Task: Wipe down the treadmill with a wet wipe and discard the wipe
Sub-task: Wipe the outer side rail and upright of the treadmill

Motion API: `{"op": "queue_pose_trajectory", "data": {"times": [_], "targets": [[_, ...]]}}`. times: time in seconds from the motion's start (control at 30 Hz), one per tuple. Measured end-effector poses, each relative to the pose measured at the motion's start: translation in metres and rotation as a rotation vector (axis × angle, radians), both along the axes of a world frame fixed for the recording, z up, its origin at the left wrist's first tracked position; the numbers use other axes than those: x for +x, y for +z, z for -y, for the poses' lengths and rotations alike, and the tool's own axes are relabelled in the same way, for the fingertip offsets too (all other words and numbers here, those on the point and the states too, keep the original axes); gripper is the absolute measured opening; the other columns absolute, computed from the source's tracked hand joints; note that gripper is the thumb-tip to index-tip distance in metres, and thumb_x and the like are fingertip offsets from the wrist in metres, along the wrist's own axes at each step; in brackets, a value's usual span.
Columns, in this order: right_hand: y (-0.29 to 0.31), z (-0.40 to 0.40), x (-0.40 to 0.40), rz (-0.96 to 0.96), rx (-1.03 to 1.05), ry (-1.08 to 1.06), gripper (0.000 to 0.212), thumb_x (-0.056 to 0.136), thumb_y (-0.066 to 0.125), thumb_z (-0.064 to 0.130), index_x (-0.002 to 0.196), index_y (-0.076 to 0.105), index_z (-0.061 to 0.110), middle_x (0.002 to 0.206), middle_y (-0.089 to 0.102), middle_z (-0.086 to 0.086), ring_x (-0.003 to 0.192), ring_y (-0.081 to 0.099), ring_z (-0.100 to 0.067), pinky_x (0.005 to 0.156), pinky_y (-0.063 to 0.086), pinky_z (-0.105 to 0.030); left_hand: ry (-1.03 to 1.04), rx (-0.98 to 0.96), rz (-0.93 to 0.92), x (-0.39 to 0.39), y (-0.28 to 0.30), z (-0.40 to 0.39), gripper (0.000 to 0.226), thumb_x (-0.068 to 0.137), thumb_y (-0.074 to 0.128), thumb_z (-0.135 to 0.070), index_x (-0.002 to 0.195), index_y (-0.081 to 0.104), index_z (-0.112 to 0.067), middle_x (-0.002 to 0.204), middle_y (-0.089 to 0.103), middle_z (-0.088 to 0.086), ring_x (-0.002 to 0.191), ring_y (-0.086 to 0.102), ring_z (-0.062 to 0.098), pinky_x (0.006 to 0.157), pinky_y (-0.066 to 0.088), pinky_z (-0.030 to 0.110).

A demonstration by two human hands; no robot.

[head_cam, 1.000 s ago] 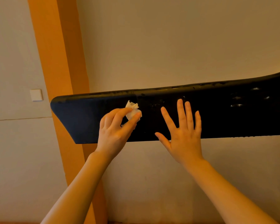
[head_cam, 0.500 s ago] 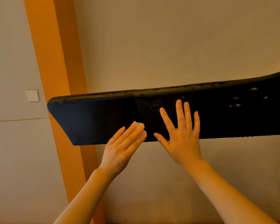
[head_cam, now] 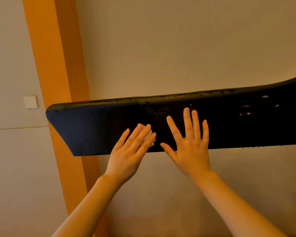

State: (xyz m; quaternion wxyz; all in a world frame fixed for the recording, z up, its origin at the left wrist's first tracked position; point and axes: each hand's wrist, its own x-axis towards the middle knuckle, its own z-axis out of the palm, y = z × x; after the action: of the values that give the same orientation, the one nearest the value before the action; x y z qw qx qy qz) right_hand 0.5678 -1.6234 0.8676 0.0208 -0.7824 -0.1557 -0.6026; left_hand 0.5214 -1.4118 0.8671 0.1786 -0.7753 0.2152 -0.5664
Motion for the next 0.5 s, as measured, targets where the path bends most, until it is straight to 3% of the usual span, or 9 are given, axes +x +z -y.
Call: {"op": "queue_pose_trajectory", "data": {"times": [0.2, 0.43, 0.5], "targets": [[0.001, -0.001, 0.0, 0.0, 0.002, -0.007, 0.075, 0.096, 0.024, 0.068, 0.158, 0.015, 0.027, 0.164, 0.008, -0.017, 0.151, 0.006, -0.037, 0.118, 0.012, -0.057, 0.009, -0.085, 0.111, 0.006, 0.039, 0.006, 0.054, 0.101, 0.04, -0.021, 0.152, 0.025, -0.013, 0.161, 0.017, 0.009, 0.15, 0.013, 0.027, 0.123, 0.005, 0.044], [0.001, -0.002, 0.001, 0.001, 0.007, -0.014, 0.077, 0.094, 0.026, 0.07, 0.157, 0.014, 0.028, 0.164, 0.008, -0.017, 0.151, 0.004, -0.036, 0.119, 0.008, -0.056, -0.139, -0.125, 0.161, 0.005, 0.046, 0.008, 0.04, 0.104, 0.04, -0.026, 0.142, 0.042, -0.011, 0.152, 0.034, 0.012, 0.142, 0.03, 0.032, 0.122, 0.012, 0.039], [0.001, -0.002, 0.001, 0.001, 0.011, -0.012, 0.077, 0.094, 0.026, 0.069, 0.157, 0.014, 0.028, 0.164, 0.009, -0.017, 0.151, 0.004, -0.036, 0.119, 0.008, -0.056, -0.178, -0.129, 0.172, 0.003, 0.048, 0.009, 0.038, 0.104, 0.042, -0.027, 0.138, 0.046, -0.01, 0.143, 0.038, 0.012, 0.131, 0.039, 0.032, 0.116, 0.022, 0.037]]}}
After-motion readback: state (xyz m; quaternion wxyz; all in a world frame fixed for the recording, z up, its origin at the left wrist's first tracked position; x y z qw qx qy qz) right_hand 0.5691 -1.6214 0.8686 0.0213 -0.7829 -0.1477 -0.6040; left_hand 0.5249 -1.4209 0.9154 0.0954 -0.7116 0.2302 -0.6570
